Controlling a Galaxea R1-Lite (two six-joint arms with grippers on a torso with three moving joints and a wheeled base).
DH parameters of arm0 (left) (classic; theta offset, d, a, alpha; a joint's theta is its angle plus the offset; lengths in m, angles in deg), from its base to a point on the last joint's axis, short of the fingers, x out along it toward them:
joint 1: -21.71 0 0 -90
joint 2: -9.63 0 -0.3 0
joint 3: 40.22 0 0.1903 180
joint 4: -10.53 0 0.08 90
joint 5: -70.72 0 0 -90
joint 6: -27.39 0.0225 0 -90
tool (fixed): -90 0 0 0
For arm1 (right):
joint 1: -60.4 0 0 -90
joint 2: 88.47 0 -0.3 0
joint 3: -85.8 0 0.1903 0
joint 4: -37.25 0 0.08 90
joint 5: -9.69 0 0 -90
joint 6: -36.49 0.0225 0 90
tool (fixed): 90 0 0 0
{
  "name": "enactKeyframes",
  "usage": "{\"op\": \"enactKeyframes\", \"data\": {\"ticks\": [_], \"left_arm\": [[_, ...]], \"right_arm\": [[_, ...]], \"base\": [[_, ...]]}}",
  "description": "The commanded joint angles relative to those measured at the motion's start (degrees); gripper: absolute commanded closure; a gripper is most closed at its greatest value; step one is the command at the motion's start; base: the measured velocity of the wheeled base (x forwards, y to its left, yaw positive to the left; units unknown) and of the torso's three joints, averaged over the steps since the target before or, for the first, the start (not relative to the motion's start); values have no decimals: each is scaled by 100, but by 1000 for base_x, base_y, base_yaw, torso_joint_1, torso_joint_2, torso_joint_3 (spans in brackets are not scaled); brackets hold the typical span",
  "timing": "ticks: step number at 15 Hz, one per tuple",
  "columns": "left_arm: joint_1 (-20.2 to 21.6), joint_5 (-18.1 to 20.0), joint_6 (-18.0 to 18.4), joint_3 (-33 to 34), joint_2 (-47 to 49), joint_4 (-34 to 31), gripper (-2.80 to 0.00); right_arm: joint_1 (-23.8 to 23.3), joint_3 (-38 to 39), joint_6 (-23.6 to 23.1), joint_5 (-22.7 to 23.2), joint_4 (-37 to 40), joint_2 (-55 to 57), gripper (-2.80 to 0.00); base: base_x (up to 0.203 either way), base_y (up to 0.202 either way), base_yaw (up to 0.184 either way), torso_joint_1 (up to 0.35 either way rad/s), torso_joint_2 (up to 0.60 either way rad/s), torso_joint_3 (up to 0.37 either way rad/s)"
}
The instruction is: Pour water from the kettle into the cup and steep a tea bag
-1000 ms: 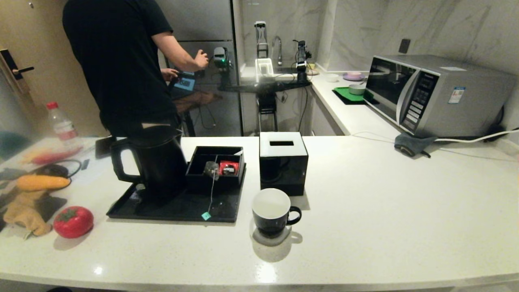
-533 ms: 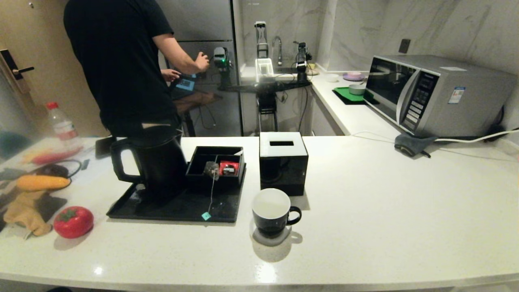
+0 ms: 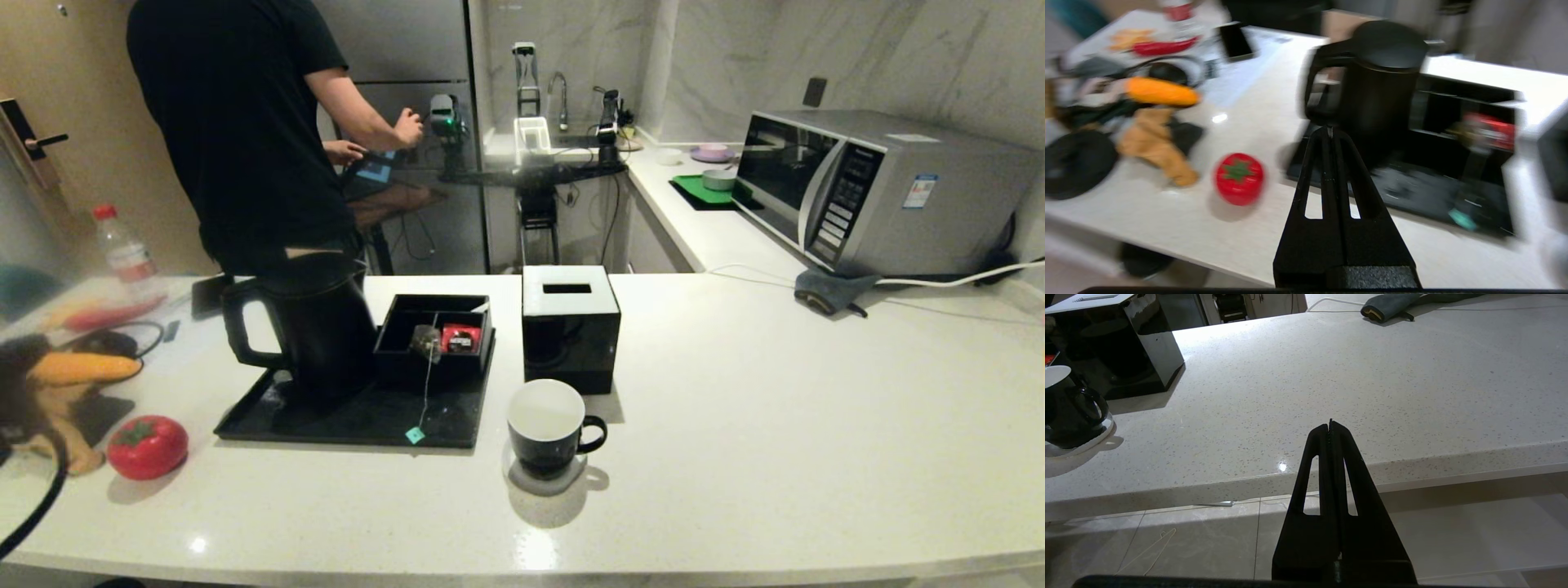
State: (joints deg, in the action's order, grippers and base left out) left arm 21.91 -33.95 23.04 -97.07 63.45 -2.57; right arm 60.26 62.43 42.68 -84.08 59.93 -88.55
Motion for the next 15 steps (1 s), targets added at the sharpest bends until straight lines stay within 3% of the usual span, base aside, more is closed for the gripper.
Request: {"op": "enactKeyframes", "data": {"ticks": [1,3,5,8,12,15], "left_arm": [[499,-207,272,39,1039,343,0],[930,-258,526,137,1490,610,0],[1044,-256,546,459,1920,1088,0],[1068,-199,535,1163,2597,2299,0],[1092,94,455,1948,4126,4724,0],[1154,155,476,2143,5732,6851,0]], "right_arm": [[1,0,5,-1,-2,7,0],[-3,0,5,-1,-2,7,0],[-3,0,5,-1,-2,7,0],[5,0,5,-1,-2,7,0],[-3,0,5,-1,-2,7,0],[-3,0,5,-1,-2,7,0]], "base": [[0,0,0,0,0,0],[0,0,0,0,0,0],[0,0,0,0,0,0],[0,0,0,0,0,0],[0,0,0,0,0,0],[0,0,0,0,0,0]]}}
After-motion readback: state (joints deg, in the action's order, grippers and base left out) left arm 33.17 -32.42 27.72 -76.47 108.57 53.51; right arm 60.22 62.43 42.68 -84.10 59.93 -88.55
